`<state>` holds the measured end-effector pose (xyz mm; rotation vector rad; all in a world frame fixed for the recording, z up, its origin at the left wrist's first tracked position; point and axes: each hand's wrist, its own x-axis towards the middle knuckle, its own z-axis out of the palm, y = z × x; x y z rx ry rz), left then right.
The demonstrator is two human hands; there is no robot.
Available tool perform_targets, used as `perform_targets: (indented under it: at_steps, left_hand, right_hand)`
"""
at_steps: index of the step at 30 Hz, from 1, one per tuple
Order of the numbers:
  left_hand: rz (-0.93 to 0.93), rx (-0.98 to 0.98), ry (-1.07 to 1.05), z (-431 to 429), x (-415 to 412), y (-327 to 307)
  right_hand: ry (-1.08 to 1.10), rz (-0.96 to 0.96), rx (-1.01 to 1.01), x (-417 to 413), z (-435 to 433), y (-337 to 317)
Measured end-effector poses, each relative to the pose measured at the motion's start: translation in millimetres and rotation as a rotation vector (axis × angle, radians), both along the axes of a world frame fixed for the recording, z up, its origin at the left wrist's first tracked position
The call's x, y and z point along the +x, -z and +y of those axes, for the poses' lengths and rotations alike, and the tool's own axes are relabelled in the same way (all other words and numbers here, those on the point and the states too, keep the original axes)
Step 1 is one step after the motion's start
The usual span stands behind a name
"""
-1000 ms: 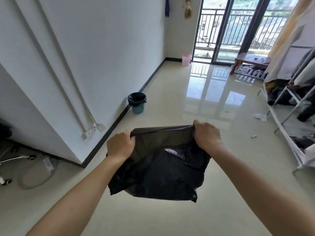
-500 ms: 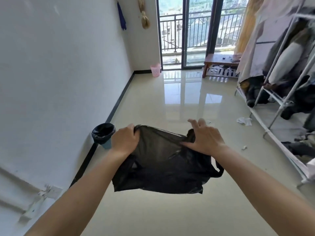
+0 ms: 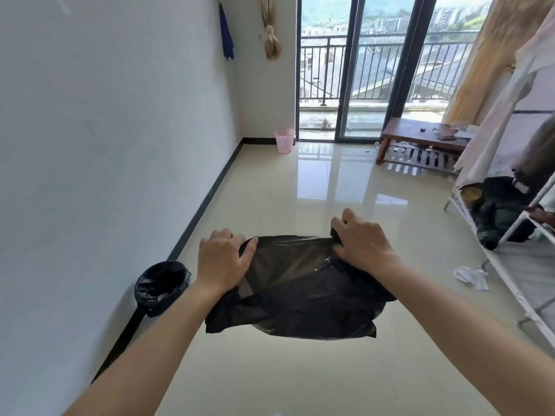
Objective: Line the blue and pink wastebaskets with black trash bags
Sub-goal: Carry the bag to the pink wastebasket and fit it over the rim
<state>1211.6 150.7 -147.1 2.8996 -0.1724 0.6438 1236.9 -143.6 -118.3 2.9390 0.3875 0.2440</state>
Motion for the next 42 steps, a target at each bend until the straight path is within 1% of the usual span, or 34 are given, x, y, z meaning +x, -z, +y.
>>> perform_targets:
  at_steps: [3, 7, 12, 16, 20, 22, 26, 31, 35, 37, 42]
  left_hand:
    - [-0.024, 0.032, 0.017, 6.6, 96.4, -11.6]
    - [-0.073, 0.045, 0.05, -0.8, 227.1, -36.0]
    - [-0.096, 0.048, 0.119, -35.1, 388.1, -29.8]
    - [-0.057, 0.051, 0.131, -70.5, 532.3, -15.1]
    - [0.004, 0.038, 0.115, -88.2, 678.5, -23.0]
    - [-0.011, 0.073, 0.106, -83.6, 738.5, -31.3]
    - [-0.095, 0.071, 0.069, -58.2, 854.6, -41.9]
    - [-0.086, 0.084, 0.006, -18.1, 1011.8, -23.7]
    - [-0.002, 0.051, -0.002, 12.1, 1154.0, -11.6]
    - [0.017, 0.055, 0.028, 16.2, 1217.6, -15.3]
    - [-0.007, 0.028, 0.111, 0.7, 1380.2, -30.8]
  right_hand:
    - [0.03, -0.019, 0.021, 90.9, 2.8, -15.9]
    - [0.093, -0.085, 0.11, 204.6, -8.4, -37.1]
    - [0.164, -0.124, 0.206, 350.9, -38.5, -18.4]
    - [0.189, -0.115, 0.22, 484.9, -64.3, 4.2]
    - [0.197, -0.069, 0.226, 629.1, -84.6, 0.4]
    - [0.167, -0.059, 0.195, 697.8, -85.1, -9.8]
    - [0.118, -0.06, 0.241, 842.3, -64.4, -32.3]
    - [0.05, -0.064, 0.236, 1024.7, -19.8, -25.1]
    - [0.076, -0.068, 0.262, 1164.2, 7.4, -18.3]
    - [0.08, -0.061, 0.253, 1217.6, 12.7, -21.3]
    - [0.157, -0.091, 0.271, 1348.3, 0.0, -31.6]
